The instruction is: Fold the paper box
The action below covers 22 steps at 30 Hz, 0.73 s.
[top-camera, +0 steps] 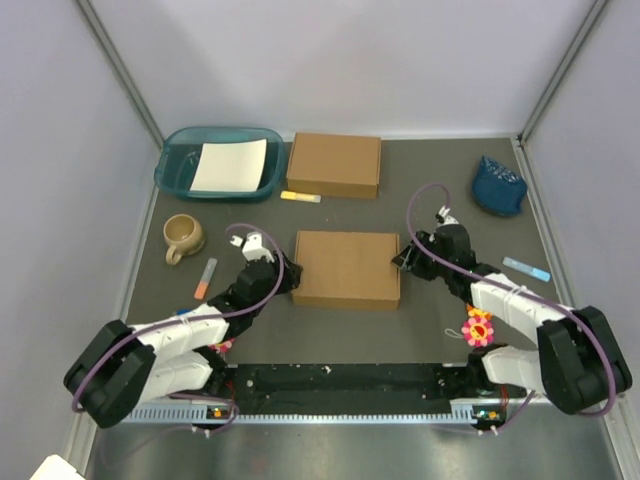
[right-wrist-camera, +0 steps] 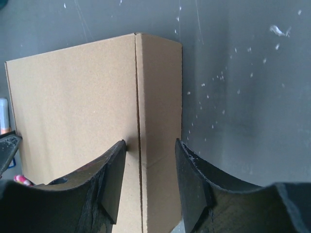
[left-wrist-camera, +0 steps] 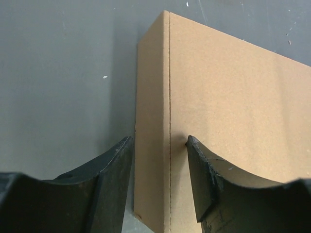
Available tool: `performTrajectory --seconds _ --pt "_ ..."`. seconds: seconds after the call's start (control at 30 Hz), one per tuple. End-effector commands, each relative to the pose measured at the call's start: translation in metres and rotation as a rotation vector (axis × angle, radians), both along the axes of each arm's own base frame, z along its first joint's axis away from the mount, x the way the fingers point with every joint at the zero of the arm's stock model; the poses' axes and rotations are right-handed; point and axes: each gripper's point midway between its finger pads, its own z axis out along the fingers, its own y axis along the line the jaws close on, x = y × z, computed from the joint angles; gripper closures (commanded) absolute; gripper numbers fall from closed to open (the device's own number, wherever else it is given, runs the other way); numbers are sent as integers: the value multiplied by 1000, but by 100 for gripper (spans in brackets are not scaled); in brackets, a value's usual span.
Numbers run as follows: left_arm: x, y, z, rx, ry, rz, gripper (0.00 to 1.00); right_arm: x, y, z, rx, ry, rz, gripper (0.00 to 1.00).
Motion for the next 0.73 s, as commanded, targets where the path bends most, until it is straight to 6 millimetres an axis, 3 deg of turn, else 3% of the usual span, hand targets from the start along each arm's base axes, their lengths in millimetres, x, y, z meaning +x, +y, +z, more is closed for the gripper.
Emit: performTrajectory --seconds 0.0,0.13,0.17,0.2,0.27,0.3,0.33,0.4,0.43,0.5,0.67,0.7 --pt "17 -17 26 -79 -63 -30 46 32 9 24 56 -80 5 55" --pt "24 -3 38 -59 -85 17 44 33 5 34 46 -98 -12 53" --pt "27 7 49 -52 -113 50 43 30 0 40 36 -103 -24 52" --pt "25 16 47 -20 -93 66 41 31 -3 49 30 -119 -36 51" --pt "28 32 75 -15 -155 112 39 25 -21 54 -18 -98 -77 47" --pt "28 41 81 2 -163 149 38 26 -28 74 -22 -141 -93 45" --pt "25 51 85 28 -149 178 30 27 -39 82 -44 -155 -128 43" --pt "24 66 105 22 -164 258 25 21 -50 105 -90 -202 -136 42" --pt "17 72 98 50 -122 271 23 20 -53 111 -101 -220 -137 41" --pt "16 73 102 24 -105 290 22 14 -54 123 -97 -263 -125 41" --pt "13 59 76 38 -1 238 25 4 -55 120 -109 -282 -94 40" --pt "14 57 78 27 10 239 23 2 -55 117 -116 -282 -88 40"
